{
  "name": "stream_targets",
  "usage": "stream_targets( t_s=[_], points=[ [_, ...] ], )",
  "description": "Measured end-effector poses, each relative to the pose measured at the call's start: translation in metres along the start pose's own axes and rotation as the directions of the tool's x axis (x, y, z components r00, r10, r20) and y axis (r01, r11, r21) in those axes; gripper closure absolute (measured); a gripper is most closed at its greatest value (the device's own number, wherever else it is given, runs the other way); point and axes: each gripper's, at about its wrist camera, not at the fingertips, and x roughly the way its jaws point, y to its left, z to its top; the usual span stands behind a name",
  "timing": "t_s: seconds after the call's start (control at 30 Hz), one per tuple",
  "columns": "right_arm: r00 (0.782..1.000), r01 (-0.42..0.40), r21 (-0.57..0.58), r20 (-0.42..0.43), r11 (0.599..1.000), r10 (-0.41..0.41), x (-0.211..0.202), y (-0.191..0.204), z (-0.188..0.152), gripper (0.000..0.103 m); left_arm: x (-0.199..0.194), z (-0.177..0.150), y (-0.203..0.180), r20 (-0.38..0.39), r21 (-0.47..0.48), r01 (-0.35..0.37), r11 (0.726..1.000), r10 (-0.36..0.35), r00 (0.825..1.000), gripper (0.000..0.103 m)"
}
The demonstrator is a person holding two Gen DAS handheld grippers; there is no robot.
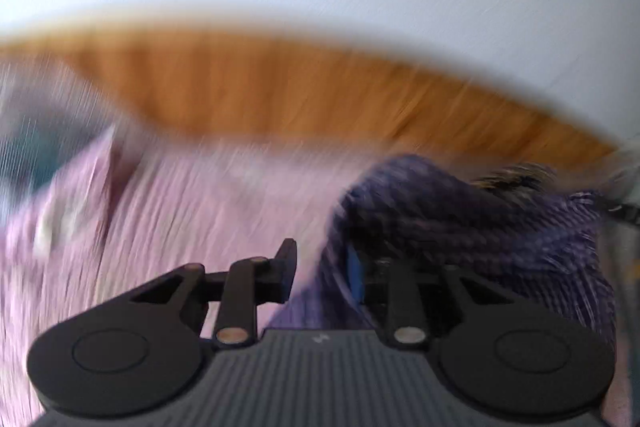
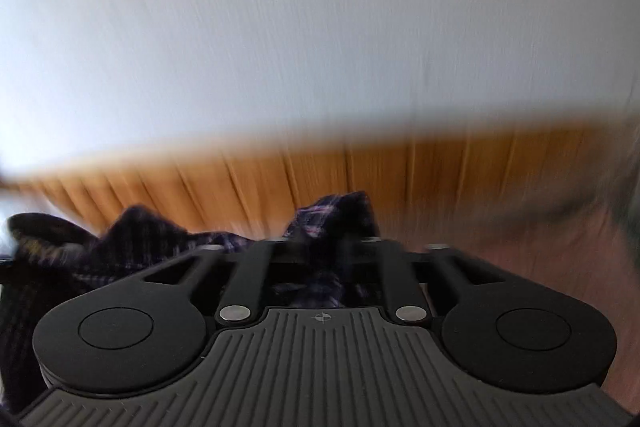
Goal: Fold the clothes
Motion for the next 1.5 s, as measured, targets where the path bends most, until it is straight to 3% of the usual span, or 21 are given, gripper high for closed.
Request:
stream_targets(
  t_s=[0.03,0.1,0.13,0.3,0.43,0.47,0.5,0.53,0.57,0.6,0.7,0.8,0.9,0.93,0.97,1.0,1.07,1.13,1.23,1.37,1.5],
  points=[
    [1.0,-0.019,0.012,-0.013,1.0,0.019,0.015,-0.008,-0.02,0.072,0.004,-0.025,0.015,-0.013,-0.006,0.0,1.0,0.0,1.0,0.073],
    [0.996,-0.081,0.032,-0.024,0.996,0.082,0.034,-0.024,-0.06,0.043,0.011,-0.076,0.046,-0.044,-0.013,-0.004,1.0,0.004,0.999,0.054],
    [0.994,-0.101,0.04,-0.037,0.994,0.103,0.029,-0.046,-0.087,0.038,0.007,-0.103,0.059,-0.073,-0.002,-0.022,1.0,0.021,0.997,0.052],
    [0.978,-0.021,0.04,-0.206,0.999,0.029,0.009,-0.14,-0.231,0.033,0.008,-0.162,0.079,-0.105,-0.032,-0.053,0.998,0.049,0.993,0.044],
    [0.956,0.052,0.008,-0.29,0.999,-0.047,0.001,-0.171,-0.283,0.028,0.012,-0.197,0.09,-0.116,-0.067,-0.071,0.995,0.063,0.991,0.035],
    [0.955,0.068,-0.024,-0.289,0.997,-0.072,-0.001,-0.173,-0.28,0.028,0.013,-0.206,0.093,-0.118,-0.076,-0.075,0.994,0.066,0.991,0.044],
    [0.953,0.085,-0.057,-0.285,0.995,-0.098,-0.003,-0.175,-0.277,0.029,0.014,-0.212,0.096,-0.119,-0.086,-0.078,0.993,0.068,0.991,0.082],
    [0.952,0.102,-0.089,-0.281,0.991,-0.123,-0.005,-0.177,-0.273,0.033,0.012,-0.211,0.101,-0.113,-0.101,-0.076,0.992,0.065,0.991,0.1],
    [0.95,0.119,-0.122,-0.276,0.985,-0.148,-0.007,-0.179,-0.27,0.057,0.01,-0.209,0.106,-0.107,-0.116,-0.074,0.99,0.062,0.992,0.102],
    [0.947,0.135,-0.154,-0.27,0.979,-0.173,-0.009,-0.181,-0.266,0.103,0.006,-0.206,0.113,-0.096,-0.128,-0.075,0.989,0.063,0.993,0.102],
    [0.937,0.184,-0.249,-0.248,0.951,-0.246,-0.015,-0.188,-0.255,0.103,-0.015,-0.175,0.152,-0.029,-0.146,-0.107,0.983,0.104,0.994,0.102],
    [0.923,0.232,-0.34,-0.219,0.911,-0.317,-0.021,-0.194,-0.245,0.103,-0.015,-0.146,0.199,-0.088,-0.214,-0.134,0.968,0.118,0.989,0.101],
    [0.853,0.334,-0.439,-0.236,0.834,-0.465,-0.006,-0.215,-0.227,0.1,0.0,-0.126,0.238,-0.222,-0.249,-0.132,0.959,0.077,0.972,0.087],
    [0.832,0.343,-0.454,-0.26,0.823,-0.49,0.0,-0.221,-0.222,0.09,0.002,-0.124,0.238,-0.245,-0.202,-0.155,0.967,0.103,0.964,0.081],
    [0.809,0.35,-0.47,-0.284,0.81,-0.514,0.006,-0.227,-0.218,0.066,-0.003,-0.123,0.234,-0.242,-0.14,-0.174,0.975,0.137,0.96,0.07],
    [0.802,0.339,-0.47,-0.308,0.815,-0.511,0.008,-0.228,-0.21,0.063,-0.01,-0.124,0.227,-0.221,-0.087,-0.185,0.979,0.162,0.962,0.063],
    [0.863,0.331,-0.403,-0.238,0.853,-0.447,-0.013,-0.219,-0.186,0.051,-0.029,-0.124,0.212,-0.163,-0.011,-0.196,0.981,0.191,0.968,0.053],
    [0.927,0.231,-0.346,-0.206,0.909,-0.314,-0.02,-0.2,-0.163,0.048,-0.04,-0.12,0.195,-0.103,0.004,-0.145,0.989,0.145,0.984,0.044],
    [0.981,0.046,-0.304,-0.168,0.952,-0.101,-0.009,-0.165,-0.132,0.04,-0.014,-0.097,0.167,-0.059,0.004,-0.076,0.997,0.076,0.995,0.031],
    [0.969,-0.207,-0.323,-0.197,0.923,0.148,0.073,-0.104,-0.11,0.025,0.06,-0.064,0.125,-0.048,0.078,-0.075,0.994,0.079,0.996,0.031],
    [0.941,-0.272,-0.336,-0.291,0.902,0.175,0.17,-0.076,-0.11,0.033,0.133,-0.048,0.105,-0.104,0.099,-0.076,0.992,0.087,0.991,0.05]
  ],
)
